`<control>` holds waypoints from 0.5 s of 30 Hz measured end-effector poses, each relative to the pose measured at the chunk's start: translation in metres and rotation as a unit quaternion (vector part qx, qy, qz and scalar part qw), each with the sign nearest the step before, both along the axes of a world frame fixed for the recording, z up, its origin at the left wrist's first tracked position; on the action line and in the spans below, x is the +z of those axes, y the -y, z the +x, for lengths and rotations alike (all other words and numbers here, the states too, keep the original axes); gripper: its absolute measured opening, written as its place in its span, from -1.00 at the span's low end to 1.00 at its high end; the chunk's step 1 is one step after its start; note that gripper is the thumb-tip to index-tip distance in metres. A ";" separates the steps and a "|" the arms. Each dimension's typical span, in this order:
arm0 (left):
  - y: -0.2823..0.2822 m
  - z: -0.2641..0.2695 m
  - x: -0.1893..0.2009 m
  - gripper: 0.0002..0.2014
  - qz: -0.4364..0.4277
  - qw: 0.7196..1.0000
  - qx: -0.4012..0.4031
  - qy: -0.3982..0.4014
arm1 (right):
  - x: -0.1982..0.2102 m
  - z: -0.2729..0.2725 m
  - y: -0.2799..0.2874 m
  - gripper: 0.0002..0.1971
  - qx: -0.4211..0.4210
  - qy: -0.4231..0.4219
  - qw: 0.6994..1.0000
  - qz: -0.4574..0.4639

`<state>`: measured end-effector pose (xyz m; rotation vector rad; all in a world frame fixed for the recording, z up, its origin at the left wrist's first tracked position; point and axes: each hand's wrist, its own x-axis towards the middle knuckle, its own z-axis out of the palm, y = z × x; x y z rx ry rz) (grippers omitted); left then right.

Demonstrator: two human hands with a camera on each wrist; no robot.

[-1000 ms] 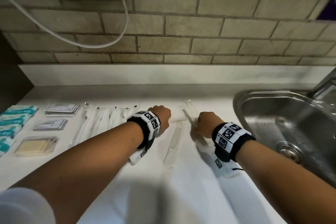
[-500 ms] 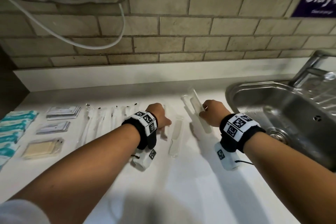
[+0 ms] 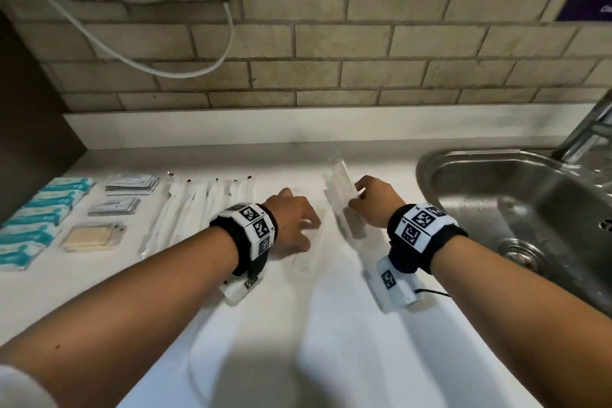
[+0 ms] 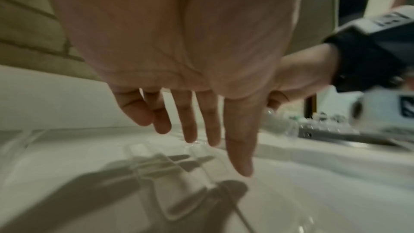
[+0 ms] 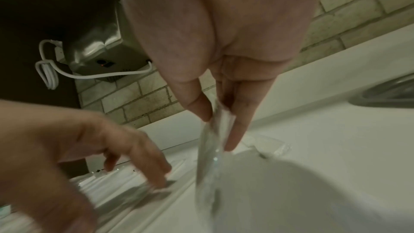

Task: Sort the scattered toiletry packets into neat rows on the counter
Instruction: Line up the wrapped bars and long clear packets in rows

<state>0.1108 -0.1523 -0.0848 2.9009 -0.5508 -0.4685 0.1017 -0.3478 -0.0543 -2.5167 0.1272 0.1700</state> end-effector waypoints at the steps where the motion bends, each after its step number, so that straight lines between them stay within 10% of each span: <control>1: 0.002 -0.002 -0.005 -0.39 0.035 0.999 -0.003 -0.011 | 0.000 0.002 0.004 -0.63 0.004 -0.004 1.000 0.004; 11: 0.027 -0.001 -0.004 -0.28 0.076 0.992 0.102 -0.007 | -0.001 0.013 0.024 -0.61 0.075 -0.032 0.997 0.013; 15: 0.037 -0.004 0.006 -0.73 -0.012 0.988 0.156 0.014 | -0.009 0.012 0.021 -0.62 0.083 -0.033 0.995 0.035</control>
